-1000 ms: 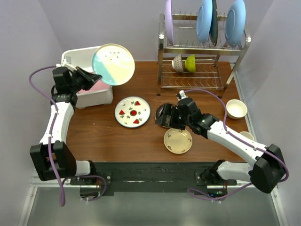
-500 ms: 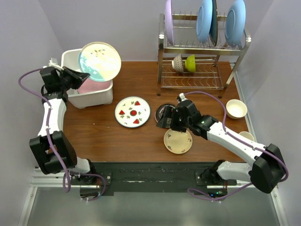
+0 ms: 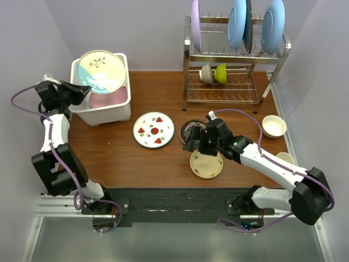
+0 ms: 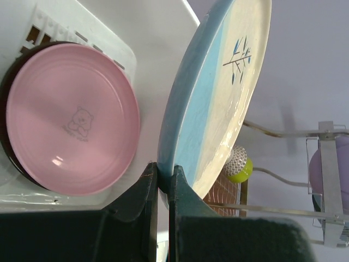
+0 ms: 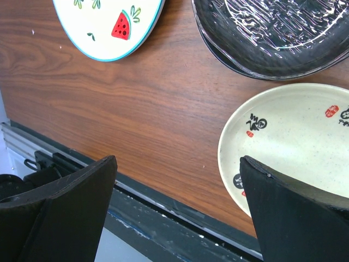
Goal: Place the plates into the plastic bin on the countertop
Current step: Place the plate in the plastic bin.
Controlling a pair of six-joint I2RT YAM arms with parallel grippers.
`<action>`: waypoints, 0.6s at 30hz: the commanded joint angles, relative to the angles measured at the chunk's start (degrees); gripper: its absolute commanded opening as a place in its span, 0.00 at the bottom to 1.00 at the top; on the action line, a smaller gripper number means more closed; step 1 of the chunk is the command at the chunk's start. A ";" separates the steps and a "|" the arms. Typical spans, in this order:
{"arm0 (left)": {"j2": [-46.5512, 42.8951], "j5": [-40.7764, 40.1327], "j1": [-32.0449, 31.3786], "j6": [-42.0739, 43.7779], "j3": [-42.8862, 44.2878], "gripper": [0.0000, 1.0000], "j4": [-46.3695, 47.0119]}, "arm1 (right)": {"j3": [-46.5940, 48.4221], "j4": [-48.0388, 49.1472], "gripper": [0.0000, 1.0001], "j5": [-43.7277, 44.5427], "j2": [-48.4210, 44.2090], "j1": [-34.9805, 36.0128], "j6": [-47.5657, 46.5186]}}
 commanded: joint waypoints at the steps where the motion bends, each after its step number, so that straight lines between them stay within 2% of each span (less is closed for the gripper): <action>1: 0.06 3.41 1.36 -2.19 3.15 0.00 11.17 | -0.37 0.72 0.99 0.06 -0.31 -0.26 -0.71; 14: 3.23 -1.42 1.53 1.15 0.60 0.00 7.66 | -0.98 1.86 0.99 -0.47 1.62 -0.26 -0.36; 18: 6.82 -1.25 1.36 2.38 1.39 0.00 6.25 | -1.16 2.04 0.99 -0.65 1.71 -0.26 -0.36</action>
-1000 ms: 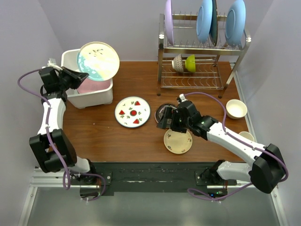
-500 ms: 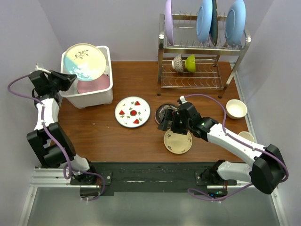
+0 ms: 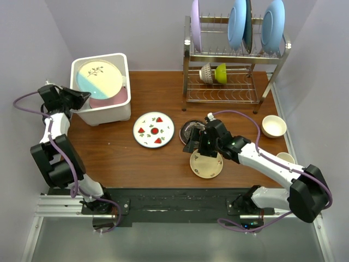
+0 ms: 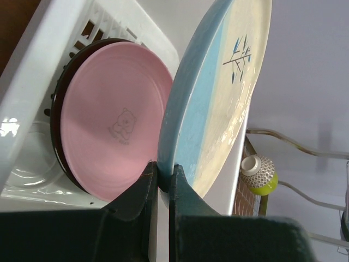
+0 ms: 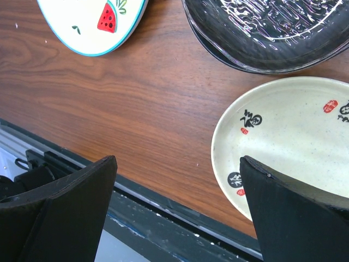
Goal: Place the plates into the plastic bin on the countertop
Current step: Place the plate in the plastic bin.
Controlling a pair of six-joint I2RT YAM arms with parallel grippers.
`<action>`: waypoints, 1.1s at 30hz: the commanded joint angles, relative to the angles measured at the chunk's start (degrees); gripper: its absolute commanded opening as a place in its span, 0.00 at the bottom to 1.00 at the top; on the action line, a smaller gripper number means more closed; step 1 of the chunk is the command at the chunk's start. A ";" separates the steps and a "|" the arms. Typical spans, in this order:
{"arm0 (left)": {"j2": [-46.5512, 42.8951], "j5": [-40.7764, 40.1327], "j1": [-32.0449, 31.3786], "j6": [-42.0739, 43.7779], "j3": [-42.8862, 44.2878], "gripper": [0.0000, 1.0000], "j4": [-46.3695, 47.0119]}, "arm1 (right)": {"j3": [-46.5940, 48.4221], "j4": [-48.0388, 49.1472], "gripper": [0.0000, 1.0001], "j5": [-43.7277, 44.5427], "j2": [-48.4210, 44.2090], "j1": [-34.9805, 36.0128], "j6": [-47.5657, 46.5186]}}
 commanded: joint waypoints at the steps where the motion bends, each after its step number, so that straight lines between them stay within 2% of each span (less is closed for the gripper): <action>1: 1.98 2.36 0.00 0.98 2.98 0.00 5.10 | -0.31 1.86 0.99 -0.19 0.29 -0.26 -0.40; 14: 9.98 4.38 -1.58 4.76 9.49 0.00 0.17 | -0.48 2.65 0.99 -0.80 1.17 -0.26 -0.31; 27: 14.73 0.35 -3.51 9.33 17.66 0.00 -9.67 | -0.48 2.30 0.99 -0.45 1.08 -0.43 -0.75; 33: 14.73 -0.36 -3.51 11.18 20.04 0.18 -12.22 | -0.31 2.56 0.99 -0.89 1.70 -0.35 -0.84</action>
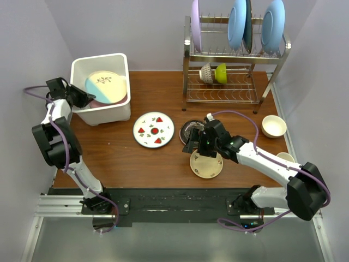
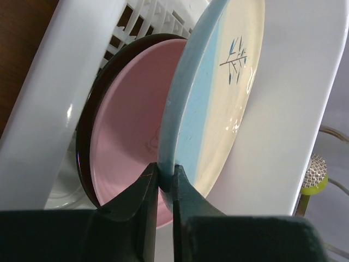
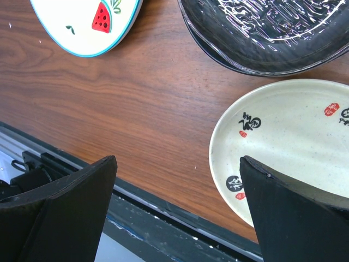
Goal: Place the plates into the plastic bin on the countertop
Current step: Place the plate in the plastic bin.
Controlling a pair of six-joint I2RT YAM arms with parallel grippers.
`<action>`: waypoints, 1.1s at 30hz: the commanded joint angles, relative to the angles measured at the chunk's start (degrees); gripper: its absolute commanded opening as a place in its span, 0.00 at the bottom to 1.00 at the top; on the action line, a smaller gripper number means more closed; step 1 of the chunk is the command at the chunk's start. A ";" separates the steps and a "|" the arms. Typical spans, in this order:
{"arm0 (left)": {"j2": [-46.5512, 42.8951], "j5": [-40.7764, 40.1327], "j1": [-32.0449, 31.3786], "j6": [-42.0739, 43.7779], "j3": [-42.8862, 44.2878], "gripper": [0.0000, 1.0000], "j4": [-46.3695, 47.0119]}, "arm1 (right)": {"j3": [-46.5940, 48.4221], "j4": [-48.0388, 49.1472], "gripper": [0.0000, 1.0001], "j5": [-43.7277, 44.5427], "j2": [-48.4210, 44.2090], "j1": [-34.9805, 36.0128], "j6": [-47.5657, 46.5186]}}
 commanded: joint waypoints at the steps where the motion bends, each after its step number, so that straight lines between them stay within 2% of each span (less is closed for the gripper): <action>1: -1.11 2.28 -0.72 2.05 4.83 0.19 1.22 | 0.04 1.34 0.99 -0.67 0.21 -0.17 -0.82; 6: -1.29 2.19 -0.89 3.36 5.27 0.31 -0.11 | 0.04 1.69 0.99 -0.93 0.48 -0.17 -0.73; 14: -1.82 2.63 -1.24 4.68 5.01 0.38 -1.60 | 0.13 1.78 0.99 -1.20 0.39 -0.26 -0.73; 18: -1.90 3.33 -1.42 4.60 5.01 0.46 -2.74 | 0.13 1.61 0.99 -1.20 0.12 -0.26 -0.82; 25: -4.18 3.95 -1.77 4.95 5.27 0.54 -3.44 | 0.57 1.61 0.99 -1.46 -0.05 -0.17 -0.73; 28: -5.15 4.30 -1.77 5.74 6.41 0.65 -4.50 | 0.66 1.43 0.99 -1.55 0.04 -0.17 -0.82; 29: -5.68 4.22 -2.03 6.17 6.50 0.73 -4.50 | 0.66 1.43 0.99 -1.55 -0.14 -0.17 -0.73; 30: -6.12 4.04 -2.12 6.44 6.41 0.77 -4.59 | 0.66 1.43 0.99 -1.64 -0.23 -0.26 -0.73; 33: -7.96 4.48 -2.91 7.06 6.68 0.85 -4.06 | 0.75 1.52 0.99 -1.64 -0.49 -0.26 -0.64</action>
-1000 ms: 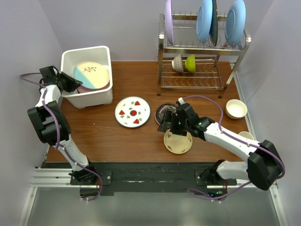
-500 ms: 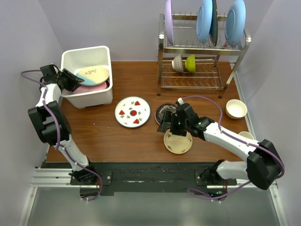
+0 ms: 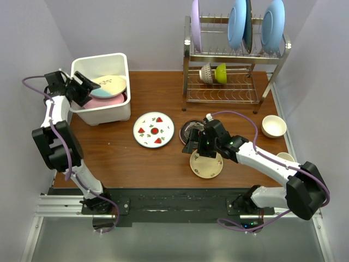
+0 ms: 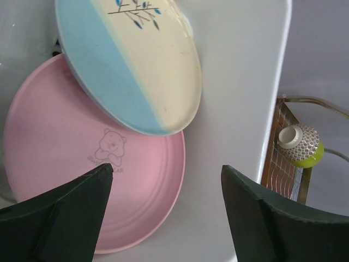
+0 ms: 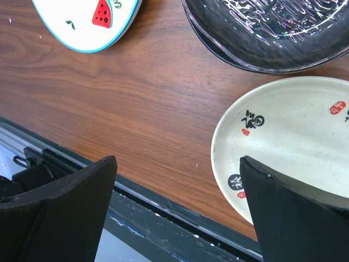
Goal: Place the plates into the plastic bin on the countertop
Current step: Place the plate in the plastic bin.
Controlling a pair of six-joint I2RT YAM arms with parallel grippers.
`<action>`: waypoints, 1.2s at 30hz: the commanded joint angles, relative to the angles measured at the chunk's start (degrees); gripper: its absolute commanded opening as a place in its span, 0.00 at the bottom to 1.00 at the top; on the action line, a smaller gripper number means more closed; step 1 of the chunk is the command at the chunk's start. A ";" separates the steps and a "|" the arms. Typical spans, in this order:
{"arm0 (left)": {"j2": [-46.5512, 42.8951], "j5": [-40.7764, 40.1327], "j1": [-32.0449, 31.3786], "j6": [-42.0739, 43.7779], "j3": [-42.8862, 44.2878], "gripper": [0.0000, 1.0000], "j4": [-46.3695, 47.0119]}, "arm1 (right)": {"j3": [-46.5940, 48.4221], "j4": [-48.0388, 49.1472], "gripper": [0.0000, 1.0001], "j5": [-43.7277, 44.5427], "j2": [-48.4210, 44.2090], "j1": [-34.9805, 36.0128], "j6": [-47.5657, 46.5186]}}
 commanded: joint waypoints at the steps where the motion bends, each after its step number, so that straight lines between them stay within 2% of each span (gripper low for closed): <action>1: -5.95 2.23 -1.25 2.03 3.11 0.86 1.18 | 0.75 1.43 0.99 -0.37 -1.04 -0.09 -0.64; 13: -14.91 3.90 -6.17 3.87 3.11 0.91 1.19 | -0.22 2.66 0.99 -1.34 -1.91 -0.09 0.76; 18: -20.19 3.11 -9.07 5.19 -1.27 0.98 0.92 | -0.40 3.71 0.99 -1.69 -2.01 -0.09 1.12; 25: -25.20 3.02 -12.94 7.65 -4.44 0.99 -2.15 | -1.89 5.73 0.99 -2.39 -1.48 -0.17 1.99; 28: -28.27 1.27 -15.66 8.71 -7.16 0.99 -2.95 | -2.24 7.14 0.99 -2.57 -1.13 -0.09 2.87; 32: -30.57 -6.45 -21.97 11.95 -8.22 0.99 -7.15 | -2.16 9.69 0.99 -3.62 0.54 -0.09 4.45; 36: -31.89 -10.68 -25.94 12.75 -9.36 1.00 -10.41 | -1.28 12.67 0.98 -5.20 3.17 -0.09 5.51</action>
